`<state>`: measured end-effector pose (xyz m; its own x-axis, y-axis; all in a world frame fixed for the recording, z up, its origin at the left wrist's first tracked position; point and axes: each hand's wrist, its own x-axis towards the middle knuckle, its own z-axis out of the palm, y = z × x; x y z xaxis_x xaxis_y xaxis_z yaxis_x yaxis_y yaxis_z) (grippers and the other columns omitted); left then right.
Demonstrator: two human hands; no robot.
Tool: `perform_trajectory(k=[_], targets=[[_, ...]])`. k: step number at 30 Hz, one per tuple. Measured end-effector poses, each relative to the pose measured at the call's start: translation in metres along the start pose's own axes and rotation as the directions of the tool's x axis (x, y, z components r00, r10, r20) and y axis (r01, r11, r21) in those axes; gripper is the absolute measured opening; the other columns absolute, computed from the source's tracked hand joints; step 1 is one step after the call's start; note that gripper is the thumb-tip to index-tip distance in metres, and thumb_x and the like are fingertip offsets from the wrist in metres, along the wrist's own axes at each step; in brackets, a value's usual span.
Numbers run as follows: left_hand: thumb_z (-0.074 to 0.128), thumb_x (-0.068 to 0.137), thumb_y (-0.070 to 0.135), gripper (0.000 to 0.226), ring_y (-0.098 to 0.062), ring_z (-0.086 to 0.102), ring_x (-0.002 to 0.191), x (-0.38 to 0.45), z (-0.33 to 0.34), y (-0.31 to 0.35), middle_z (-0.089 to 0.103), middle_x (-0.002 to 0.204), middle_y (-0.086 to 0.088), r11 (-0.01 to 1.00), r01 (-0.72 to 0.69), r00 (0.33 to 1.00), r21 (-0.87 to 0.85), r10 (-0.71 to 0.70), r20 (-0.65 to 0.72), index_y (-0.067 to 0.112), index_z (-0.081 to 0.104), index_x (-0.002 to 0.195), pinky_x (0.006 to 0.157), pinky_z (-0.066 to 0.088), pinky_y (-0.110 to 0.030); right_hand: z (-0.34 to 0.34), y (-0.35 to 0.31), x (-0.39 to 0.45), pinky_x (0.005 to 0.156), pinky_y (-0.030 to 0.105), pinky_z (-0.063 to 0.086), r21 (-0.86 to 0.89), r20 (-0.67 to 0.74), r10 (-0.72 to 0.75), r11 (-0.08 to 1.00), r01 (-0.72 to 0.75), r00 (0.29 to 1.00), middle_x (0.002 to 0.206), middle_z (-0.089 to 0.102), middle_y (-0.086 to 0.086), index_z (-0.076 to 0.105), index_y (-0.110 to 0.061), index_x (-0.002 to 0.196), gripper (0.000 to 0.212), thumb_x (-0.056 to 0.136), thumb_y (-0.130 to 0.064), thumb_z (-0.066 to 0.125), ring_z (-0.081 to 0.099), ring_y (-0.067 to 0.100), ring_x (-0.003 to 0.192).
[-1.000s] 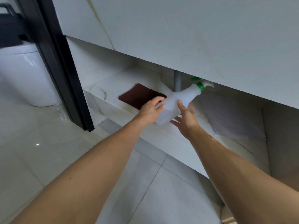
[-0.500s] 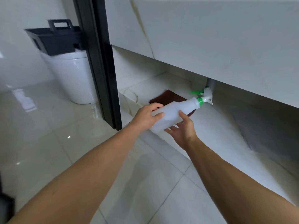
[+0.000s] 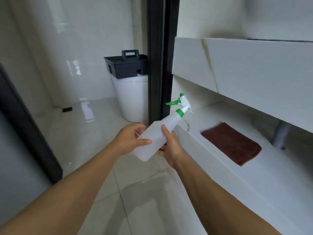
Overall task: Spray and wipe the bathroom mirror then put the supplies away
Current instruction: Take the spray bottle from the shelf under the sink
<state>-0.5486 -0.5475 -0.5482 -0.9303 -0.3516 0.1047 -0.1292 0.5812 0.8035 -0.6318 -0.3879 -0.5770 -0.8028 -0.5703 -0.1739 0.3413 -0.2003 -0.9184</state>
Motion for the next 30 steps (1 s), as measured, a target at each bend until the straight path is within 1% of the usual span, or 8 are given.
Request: perform_trajectory(k=[2,5,9,12,15,18,22,30], targets=[[0.090,0.063,0.040,0.055,-0.014,0.059,0.083,-0.006,-0.025,-0.004,0.064,0.098,0.001,1.000,0.010,0.998,-0.001,-0.010,-0.060,0.029,0.068,0.112,0.076,0.048,-0.022,0.027,-0.013,0.009,0.093,0.049,0.058,-0.097,0.080,-0.025,0.995,0.032,0.997,0.127,0.067,0.001,0.049,-0.032,0.135,0.063,0.081,-0.060,0.067,0.068,0.025,0.113],[0.083,0.055,0.052,0.061,-0.015,0.061,0.088,-0.011,-0.063,0.009,0.064,0.101,-0.002,0.999,0.000,0.981,-0.041,-0.008,-0.196,0.030,0.069,0.110,0.080,0.049,-0.024,0.065,-0.045,0.020,0.091,0.045,0.058,-0.160,0.182,-0.076,0.981,0.106,0.980,0.128,0.067,-0.002,0.050,-0.031,0.134,0.055,0.087,-0.054,0.067,0.068,0.022,0.113],[0.088,0.073,0.022,0.049,-0.017,0.066,0.106,0.001,-0.122,0.069,0.069,0.113,-0.001,0.984,0.009,0.972,-0.177,-0.051,-0.231,0.022,0.065,0.116,0.095,0.053,-0.031,0.111,-0.131,0.022,0.076,0.033,0.057,-0.186,0.261,-0.135,0.964,0.187,0.956,0.126,0.066,0.000,0.051,-0.026,0.132,0.045,0.093,-0.043,0.066,0.068,0.020,0.110],[0.089,0.072,0.018,0.050,-0.018,0.067,0.108,0.023,-0.172,0.150,0.071,0.115,-0.002,0.975,-0.018,0.973,-0.222,-0.034,-0.229,0.022,0.062,0.115,0.099,0.053,-0.036,0.136,-0.229,0.012,0.072,0.029,0.057,-0.188,0.283,-0.162,0.957,0.220,0.945,0.122,0.067,0.000,0.051,-0.026,0.131,0.041,0.094,-0.039,0.065,0.069,0.016,0.105],[0.090,0.070,0.019,0.052,-0.017,0.069,0.104,0.051,-0.219,0.251,0.071,0.113,-0.001,0.970,-0.053,0.975,-0.238,-0.001,-0.220,0.023,0.061,0.114,0.093,0.055,-0.033,0.151,-0.343,-0.004,0.077,0.031,0.058,-0.200,0.274,-0.199,0.945,0.258,0.941,0.124,0.067,-0.001,0.052,-0.028,0.129,0.040,0.094,-0.040,0.066,0.069,0.017,0.108],[0.087,0.074,0.009,0.057,-0.007,0.071,0.095,0.077,-0.257,0.358,0.071,0.113,0.000,0.958,-0.106,0.978,-0.268,0.051,-0.203,0.017,0.061,0.124,0.081,0.056,-0.020,0.160,-0.460,-0.021,0.073,0.027,0.059,-0.232,0.269,-0.236,0.925,0.301,0.934,0.123,0.068,-0.003,0.052,-0.027,0.128,0.038,0.095,-0.040,0.064,0.070,0.013,0.105],[0.084,0.078,0.010,0.053,0.000,0.070,0.096,0.109,-0.295,0.491,0.071,0.115,0.005,0.948,-0.172,0.979,-0.269,0.135,-0.150,0.026,0.063,0.124,0.076,0.056,-0.014,0.164,-0.605,-0.046,0.071,0.026,0.056,-0.299,0.241,-0.276,0.891,0.342,0.930,0.121,0.069,-0.006,0.053,-0.029,0.130,0.038,0.095,-0.040,0.063,0.069,0.010,0.102],[0.084,0.079,0.020,0.053,0.001,0.069,0.098,0.164,-0.318,0.714,0.072,0.112,0.010,0.910,-0.333,0.943,-0.246,0.314,-0.113,0.025,0.063,0.127,0.084,0.056,-0.019,0.126,-0.827,-0.097,0.079,0.035,0.056,-0.367,0.107,-0.414,0.829,0.423,0.904,0.126,0.065,-0.006,0.049,-0.031,0.132,0.043,0.094,-0.046,0.062,0.066,0.018,0.110]])
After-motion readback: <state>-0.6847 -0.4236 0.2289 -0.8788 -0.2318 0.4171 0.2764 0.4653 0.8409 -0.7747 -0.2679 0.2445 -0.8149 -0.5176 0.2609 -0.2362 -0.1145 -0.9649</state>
